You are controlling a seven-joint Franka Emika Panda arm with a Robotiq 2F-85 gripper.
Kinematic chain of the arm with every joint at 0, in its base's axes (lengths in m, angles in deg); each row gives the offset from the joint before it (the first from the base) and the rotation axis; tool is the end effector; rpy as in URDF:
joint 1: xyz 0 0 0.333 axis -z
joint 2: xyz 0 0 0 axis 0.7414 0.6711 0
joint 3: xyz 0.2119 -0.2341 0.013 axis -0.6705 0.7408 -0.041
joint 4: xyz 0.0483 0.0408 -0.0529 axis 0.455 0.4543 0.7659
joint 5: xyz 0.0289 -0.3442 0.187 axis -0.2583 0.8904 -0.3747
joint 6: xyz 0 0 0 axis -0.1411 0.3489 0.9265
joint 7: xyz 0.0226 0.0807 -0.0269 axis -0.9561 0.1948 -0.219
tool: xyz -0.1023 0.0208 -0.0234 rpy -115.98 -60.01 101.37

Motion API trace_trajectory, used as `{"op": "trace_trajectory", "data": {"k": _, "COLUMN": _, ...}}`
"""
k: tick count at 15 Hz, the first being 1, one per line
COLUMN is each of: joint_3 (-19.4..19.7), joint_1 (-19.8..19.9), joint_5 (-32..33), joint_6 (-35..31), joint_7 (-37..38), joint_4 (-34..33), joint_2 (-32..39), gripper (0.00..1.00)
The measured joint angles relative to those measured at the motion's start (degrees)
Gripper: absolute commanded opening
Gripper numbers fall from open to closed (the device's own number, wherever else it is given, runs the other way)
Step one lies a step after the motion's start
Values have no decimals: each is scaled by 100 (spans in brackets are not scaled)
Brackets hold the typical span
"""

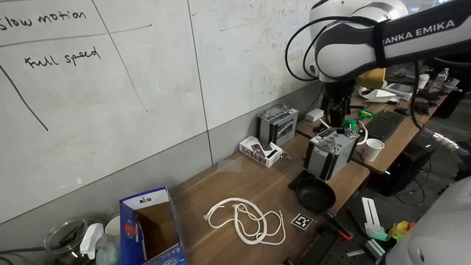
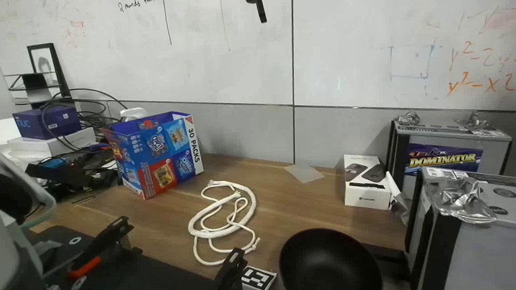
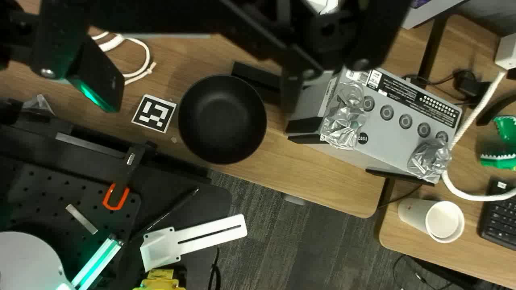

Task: Put the two white ropes inside the blue box

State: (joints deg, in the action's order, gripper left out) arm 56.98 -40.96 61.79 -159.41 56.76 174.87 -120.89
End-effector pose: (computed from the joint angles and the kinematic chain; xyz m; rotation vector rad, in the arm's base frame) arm 0.3371 -0.1254 0.4744 2.7905 0.4479 -0.3970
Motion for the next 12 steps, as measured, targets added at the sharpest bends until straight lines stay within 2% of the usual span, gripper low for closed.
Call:
{"op": "trace_trajectory", "data": {"k": 8, "joint_3": 11, "joint_1": -23, "joint_5": 0, "joint_6": -1, "joint_7": 15, "joint_4": -30, "joint_2": -2, "gripper": 100}}
{"op": "trace_trajectory", "data": {"k": 12, "joint_3": 10, "joint_1": -175, "joint_5": -28, "joint_6": -448, "joint_7": 349, "joint_4": 176, "joint_2": 133, "gripper": 100}}
